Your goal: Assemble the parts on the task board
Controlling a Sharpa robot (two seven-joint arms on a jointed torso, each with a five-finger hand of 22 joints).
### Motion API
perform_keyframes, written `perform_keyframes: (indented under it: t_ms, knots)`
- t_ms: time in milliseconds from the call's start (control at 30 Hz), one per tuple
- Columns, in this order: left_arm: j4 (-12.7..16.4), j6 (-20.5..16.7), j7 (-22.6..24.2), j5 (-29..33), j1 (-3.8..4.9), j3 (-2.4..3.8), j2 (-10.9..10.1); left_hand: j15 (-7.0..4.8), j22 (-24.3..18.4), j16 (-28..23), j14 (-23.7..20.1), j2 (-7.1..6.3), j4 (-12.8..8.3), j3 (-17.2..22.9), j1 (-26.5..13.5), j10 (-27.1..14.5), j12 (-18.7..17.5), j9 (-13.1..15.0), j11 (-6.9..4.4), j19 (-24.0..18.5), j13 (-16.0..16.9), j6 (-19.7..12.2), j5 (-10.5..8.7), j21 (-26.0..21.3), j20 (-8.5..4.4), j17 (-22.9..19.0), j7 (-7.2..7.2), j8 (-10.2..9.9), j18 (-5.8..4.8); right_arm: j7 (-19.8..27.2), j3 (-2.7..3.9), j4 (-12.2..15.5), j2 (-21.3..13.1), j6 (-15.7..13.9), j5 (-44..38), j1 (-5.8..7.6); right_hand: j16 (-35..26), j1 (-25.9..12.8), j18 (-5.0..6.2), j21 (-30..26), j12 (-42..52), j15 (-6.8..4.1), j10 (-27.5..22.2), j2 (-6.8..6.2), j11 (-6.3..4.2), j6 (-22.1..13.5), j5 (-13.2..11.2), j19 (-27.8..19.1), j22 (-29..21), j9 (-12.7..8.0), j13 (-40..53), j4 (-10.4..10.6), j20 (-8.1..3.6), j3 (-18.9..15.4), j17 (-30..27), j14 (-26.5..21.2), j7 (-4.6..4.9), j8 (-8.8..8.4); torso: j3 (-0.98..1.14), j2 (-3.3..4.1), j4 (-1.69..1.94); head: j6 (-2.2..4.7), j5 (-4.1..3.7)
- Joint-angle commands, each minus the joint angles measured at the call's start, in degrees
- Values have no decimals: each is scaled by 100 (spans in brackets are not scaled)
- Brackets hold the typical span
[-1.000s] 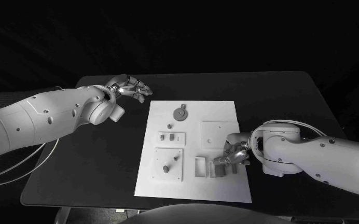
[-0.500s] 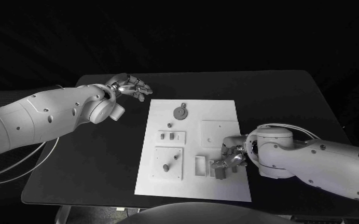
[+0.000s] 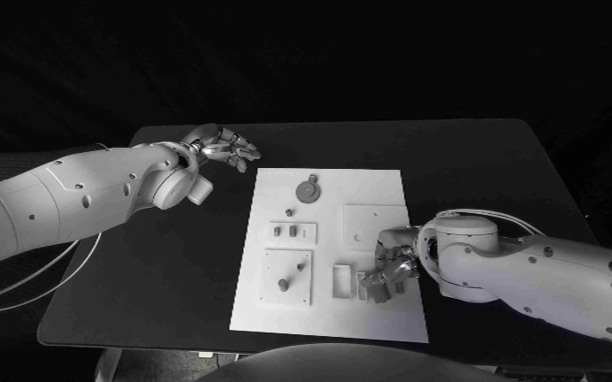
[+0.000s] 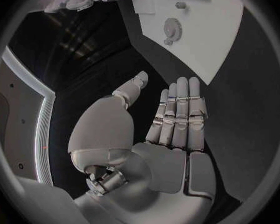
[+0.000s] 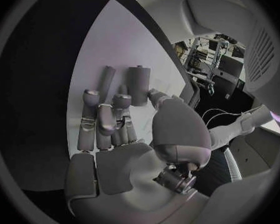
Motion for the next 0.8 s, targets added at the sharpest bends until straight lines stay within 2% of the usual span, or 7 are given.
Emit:
perform_keyframes:
  t_ms: [33,200,333,467,533,600,800]
  knots:
    - [14,73,17,-10,5,2,4,-15,6,-28,37,15,29,6,-20,-13,6,-8,15,42,-6,-12,-2,-35,11,10,11,24,45,-37,-19,-35,-13,-120,242,-26,-36,263,87,24,24,-25,8,213,-1,4,387,-63,116,22,11,-209,-5,-26,7,45,6,-12,-1,-1,2,-1,0]
    - [14,77,4,-22,5,0,-1,-14,7,-31,37,15,30,6,-19,-13,6,-8,15,42,-7,-12,-2,-35,11,13,11,24,46,-23,-17,-34,-45,-234,652,-25,-75,260,87,25,23,-20,1,524,4,45,489,-119,104,33,17,-729,45,-309,36,34,-1,-63,-3,0,3,-1,2]
    - [15,82,0,-26,5,-1,-2,-14,7,-32,37,14,31,6,-19,-13,6,-9,15,42,-7,-11,-2,-36,11,14,11,24,45,-23,-15,-12,-90,-295,901,-8,-107,134,87,10,14,-17,0,682,2,79,499,-135,97,28,13,-1106,67,-329,55,31,1,-111,-4,-1,-1,8,7]
    - [14,94,-8,-30,5,-2,-4,-14,8,-34,37,13,32,7,-19,-13,6,-9,15,41,-8,-10,-2,-37,11,16,10,25,45,-16,-11,-7,-115,-354,1208,59,-132,-105,87,-1,8,-13,4,744,5,113,502,-130,94,20,7,-1446,83,-230,82,40,-3,-158,-5,0,0,9,6]
    - [15,97,-10,-31,5,-3,-4,-14,8,-35,37,13,32,7,-20,-13,6,-9,15,41,-8,-10,-2,-37,11,17,10,25,45,-14,-6,-9,-125,-398,1364,100,-160,-440,87,-12,3,-9,14,802,-9,150,508,-107,92,15,0,-1812,94,-4,120,60,15,-204,-4,1,-1,9,5]
    - [15,100,-14,-32,5,-4,-4,-14,8,-36,37,12,33,7,-20,-13,6,-9,15,41,-8,-9,-2,-37,11,18,10,26,45,-12,1,-18,-130,-467,1540,151,-169,-569,87,-15,4,-8,18,800,6,161,502,-96,91,16,-1,-1921,99,76,125,65,2,-216,-2,0,-1,12,3]
    - [16,114,-25,-40,5,-5,1,-14,9,-39,38,11,34,7,-20,-14,6,-9,15,41,-9,-8,-2,-38,11,22,10,27,45,19,7,-78,-70,-543,2131,273,-223,-1112,87,-22,-6,-2,29,820,15,188,494,-49,92,37,-14,-2474,109,528,109,62,6,-261,-7,0,0,14,-12]
